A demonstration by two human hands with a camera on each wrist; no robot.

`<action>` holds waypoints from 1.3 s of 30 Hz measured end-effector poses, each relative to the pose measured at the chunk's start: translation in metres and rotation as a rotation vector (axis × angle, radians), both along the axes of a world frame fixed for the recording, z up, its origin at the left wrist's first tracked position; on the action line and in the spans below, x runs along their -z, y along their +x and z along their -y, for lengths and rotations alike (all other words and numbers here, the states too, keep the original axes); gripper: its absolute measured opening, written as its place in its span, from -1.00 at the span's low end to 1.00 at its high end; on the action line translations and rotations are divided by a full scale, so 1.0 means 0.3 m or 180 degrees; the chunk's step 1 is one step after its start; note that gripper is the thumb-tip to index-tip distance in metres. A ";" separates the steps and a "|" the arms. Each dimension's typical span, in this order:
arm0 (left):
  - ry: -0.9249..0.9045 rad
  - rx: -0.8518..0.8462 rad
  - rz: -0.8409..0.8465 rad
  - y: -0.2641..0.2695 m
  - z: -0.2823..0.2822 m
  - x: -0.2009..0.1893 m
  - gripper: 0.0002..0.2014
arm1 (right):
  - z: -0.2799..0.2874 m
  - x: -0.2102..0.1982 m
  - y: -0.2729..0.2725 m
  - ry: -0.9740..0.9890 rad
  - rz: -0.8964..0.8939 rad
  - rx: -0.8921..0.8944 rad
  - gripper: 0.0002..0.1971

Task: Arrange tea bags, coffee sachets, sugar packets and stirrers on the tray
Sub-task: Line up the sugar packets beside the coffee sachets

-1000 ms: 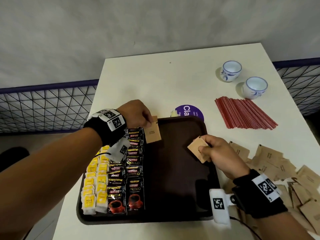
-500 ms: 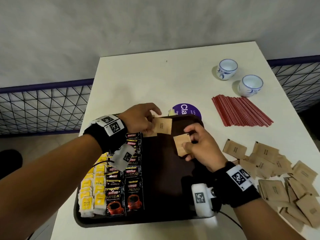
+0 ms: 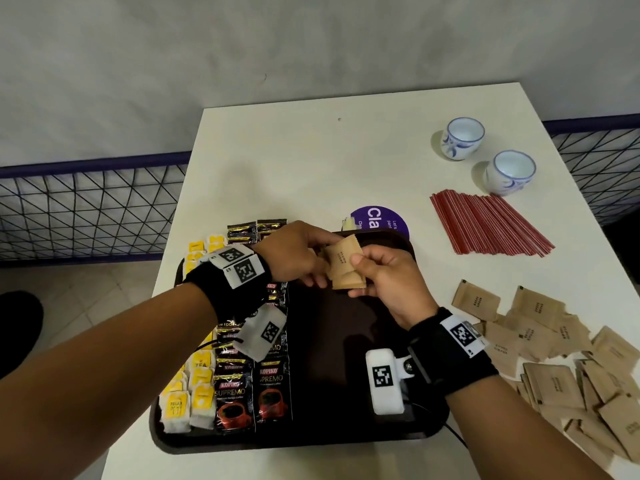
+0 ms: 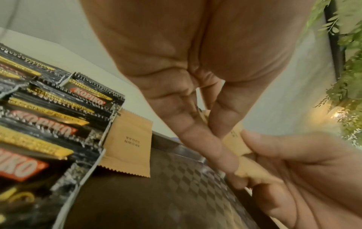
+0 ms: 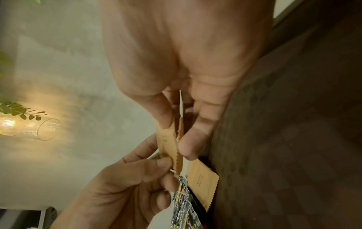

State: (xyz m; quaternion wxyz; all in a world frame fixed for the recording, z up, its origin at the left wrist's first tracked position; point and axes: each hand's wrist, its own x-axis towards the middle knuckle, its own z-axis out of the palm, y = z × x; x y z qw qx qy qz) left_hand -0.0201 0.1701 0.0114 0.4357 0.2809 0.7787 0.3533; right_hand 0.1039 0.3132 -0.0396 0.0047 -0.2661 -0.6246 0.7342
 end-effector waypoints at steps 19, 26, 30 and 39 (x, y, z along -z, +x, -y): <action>-0.0704 -0.0140 -0.0744 -0.140 -0.010 -0.027 -0.91 | -0.070 0.026 0.019 0.0441 0.0177 0.0165 -0.66; -0.0986 -0.0071 -0.0766 -0.154 0.003 -0.006 -0.90 | -0.075 0.029 0.027 0.0410 0.0238 0.0198 -0.74; -0.1083 0.0187 -0.1061 -0.163 0.008 -0.006 -0.88 | -0.075 0.038 0.029 0.0529 0.0274 0.0194 -0.80; -0.1290 0.0324 -0.1686 -0.159 0.017 0.023 -0.83 | -0.065 0.054 0.028 0.0731 0.0503 0.0028 -0.88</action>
